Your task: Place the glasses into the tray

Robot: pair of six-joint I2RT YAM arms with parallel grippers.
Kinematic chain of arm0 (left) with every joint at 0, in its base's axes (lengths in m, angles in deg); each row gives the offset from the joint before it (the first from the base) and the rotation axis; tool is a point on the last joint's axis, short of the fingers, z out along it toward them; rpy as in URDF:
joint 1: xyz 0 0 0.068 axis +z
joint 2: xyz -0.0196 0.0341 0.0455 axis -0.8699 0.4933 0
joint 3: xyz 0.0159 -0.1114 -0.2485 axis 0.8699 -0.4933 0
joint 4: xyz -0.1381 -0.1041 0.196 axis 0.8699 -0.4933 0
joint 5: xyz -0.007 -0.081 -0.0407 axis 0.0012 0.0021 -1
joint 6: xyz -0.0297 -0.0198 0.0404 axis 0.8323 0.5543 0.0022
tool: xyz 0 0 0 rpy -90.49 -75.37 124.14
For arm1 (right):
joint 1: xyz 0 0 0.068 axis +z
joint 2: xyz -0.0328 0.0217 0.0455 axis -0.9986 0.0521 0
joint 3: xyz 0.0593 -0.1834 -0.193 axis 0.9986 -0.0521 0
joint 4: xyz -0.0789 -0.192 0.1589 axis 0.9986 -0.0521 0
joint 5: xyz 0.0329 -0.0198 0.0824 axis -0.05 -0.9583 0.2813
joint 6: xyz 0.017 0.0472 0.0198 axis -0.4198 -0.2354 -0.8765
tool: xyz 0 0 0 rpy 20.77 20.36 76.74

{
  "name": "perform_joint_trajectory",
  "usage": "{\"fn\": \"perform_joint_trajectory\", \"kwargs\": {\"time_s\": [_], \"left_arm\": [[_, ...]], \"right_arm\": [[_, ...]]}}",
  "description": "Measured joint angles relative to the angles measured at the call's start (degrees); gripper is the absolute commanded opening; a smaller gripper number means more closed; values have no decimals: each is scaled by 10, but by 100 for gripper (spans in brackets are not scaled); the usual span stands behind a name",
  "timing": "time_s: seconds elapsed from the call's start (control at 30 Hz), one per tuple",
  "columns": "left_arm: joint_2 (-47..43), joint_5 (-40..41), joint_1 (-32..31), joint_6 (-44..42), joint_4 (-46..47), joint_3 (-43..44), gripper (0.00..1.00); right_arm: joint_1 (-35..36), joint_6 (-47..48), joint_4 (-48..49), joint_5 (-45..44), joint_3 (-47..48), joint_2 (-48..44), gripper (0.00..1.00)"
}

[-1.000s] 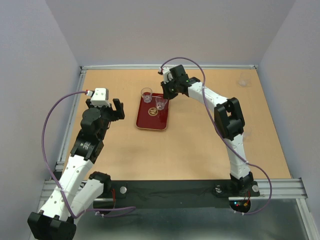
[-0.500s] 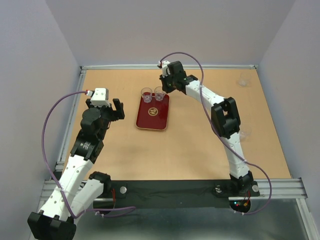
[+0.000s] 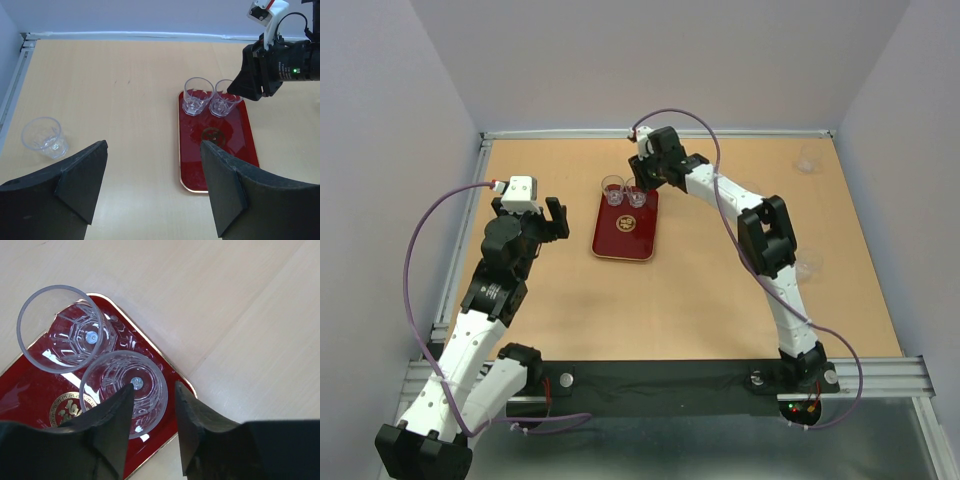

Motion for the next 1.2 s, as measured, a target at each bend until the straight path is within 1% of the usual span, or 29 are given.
{"fn": "perform_joint_trajectory", "kwargs": {"time_s": [0.23, 0.37, 0.4, 0.47, 0.57, 0.77, 0.83, 0.87, 1.07, 1.2], "left_arm": [[0, 2, 0, 0, 0, 0, 85], [-2, 4, 0, 0, 3, -3, 85], [-3, 5, 0, 0, 4, -5, 85], [-5, 6, 0, 0, 3, -9, 85], [-8, 10, 0, 0, 4, -9, 85], [-11, 22, 0, 0, 6, -10, 86], [-11, 26, 0, 0, 7, -11, 88], [-11, 29, 0, 1, 8, -12, 88], [-10, 52, 0, 7, 9, -18, 97], [-10, 66, 1, 14, 10, -18, 99]], "right_arm": [[0, 20, 0, -8, -2, -6, 50], [0, 40, 2, -12, -49, -55, 50], [0, 48, 2, -10, -67, -75, 55], [0, 61, 3, -5, -98, -115, 62], [0, 91, 6, 5, -160, -187, 68], [-2, 141, 19, 24, -289, -325, 72], [-7, 152, 17, 32, -328, -361, 74], [-10, 157, 17, 37, -350, -379, 77], [-63, 179, 15, 70, -477, -496, 90], [-103, 183, 15, 99, -542, -572, 91]]}}
